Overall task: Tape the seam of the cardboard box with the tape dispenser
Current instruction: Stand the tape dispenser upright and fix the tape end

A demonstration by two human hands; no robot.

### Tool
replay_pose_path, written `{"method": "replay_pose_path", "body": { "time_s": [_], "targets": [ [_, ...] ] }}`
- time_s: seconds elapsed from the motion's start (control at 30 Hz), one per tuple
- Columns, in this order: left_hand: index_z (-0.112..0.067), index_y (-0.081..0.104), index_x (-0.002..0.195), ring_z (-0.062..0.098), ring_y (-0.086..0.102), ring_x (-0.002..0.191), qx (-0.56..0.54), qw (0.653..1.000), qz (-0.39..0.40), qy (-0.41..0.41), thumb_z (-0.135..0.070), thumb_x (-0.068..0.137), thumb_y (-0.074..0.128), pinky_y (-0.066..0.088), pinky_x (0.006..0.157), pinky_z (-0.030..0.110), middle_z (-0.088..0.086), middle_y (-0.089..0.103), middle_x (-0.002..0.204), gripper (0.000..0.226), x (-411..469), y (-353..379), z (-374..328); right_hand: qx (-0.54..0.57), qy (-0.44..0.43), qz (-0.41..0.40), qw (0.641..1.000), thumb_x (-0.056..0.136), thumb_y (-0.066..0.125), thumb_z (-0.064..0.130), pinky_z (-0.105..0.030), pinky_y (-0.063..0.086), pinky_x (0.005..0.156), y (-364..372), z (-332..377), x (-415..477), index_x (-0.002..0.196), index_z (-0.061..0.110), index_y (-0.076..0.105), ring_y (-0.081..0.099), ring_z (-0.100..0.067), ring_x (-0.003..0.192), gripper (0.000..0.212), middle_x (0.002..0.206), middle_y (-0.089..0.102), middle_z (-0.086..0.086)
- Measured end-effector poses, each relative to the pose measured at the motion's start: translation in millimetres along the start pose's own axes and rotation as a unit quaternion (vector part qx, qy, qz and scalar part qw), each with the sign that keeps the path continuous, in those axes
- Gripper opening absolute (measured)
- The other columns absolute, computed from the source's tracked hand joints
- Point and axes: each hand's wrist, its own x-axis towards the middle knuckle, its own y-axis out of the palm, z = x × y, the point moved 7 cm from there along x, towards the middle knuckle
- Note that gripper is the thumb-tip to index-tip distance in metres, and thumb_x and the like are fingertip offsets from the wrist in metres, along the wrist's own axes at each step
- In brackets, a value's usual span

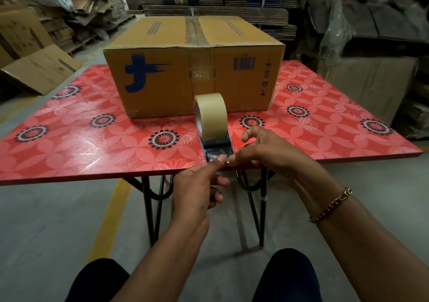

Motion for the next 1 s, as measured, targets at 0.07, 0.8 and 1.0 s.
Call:
{"method": "replay_pose_path", "body": {
  "time_s": [0.07,0.8,1.0],
  "targets": [
    [-0.013,0.073,0.079,0.012,0.039,0.032,-0.006,1.0,-0.003,0.01,-0.028,0.082,0.078,0.025,0.035,0.017,0.002,0.06,0.051,0.016,1,-1,0,-0.003,-0.003,0.006,1.0,0.05,0.082,0.029,-0.035,0.036,0.068,1,3,-4,0.097,0.023,0.052,0.057,-0.018,0.075,0.056,0.093,0.075,-0.019],
    [-0.016,0.073,0.06,0.011,0.035,0.032,-0.06,0.997,0.05,0.012,-0.018,0.091,0.066,0.024,0.033,0.015,0.001,0.048,0.044,0.031,4,2,0,0.016,-0.008,-0.004,1.0,0.059,0.079,0.009,-0.066,0.046,0.103,5,1,-6,0.094,0.017,0.052,0.067,-0.054,0.105,0.045,0.099,0.073,-0.036],
    [-0.013,0.08,0.081,0.013,0.039,0.035,-0.017,0.996,0.09,0.018,-0.014,0.094,0.053,0.026,0.036,0.016,0.007,0.061,0.055,0.029,0,-8,-3,-0.002,-0.014,0.015,1.0,0.064,0.077,0.013,-0.061,0.047,0.105,3,0,-7,0.095,0.021,0.055,0.068,-0.048,0.108,0.039,0.096,0.077,-0.026]
  ]
}}
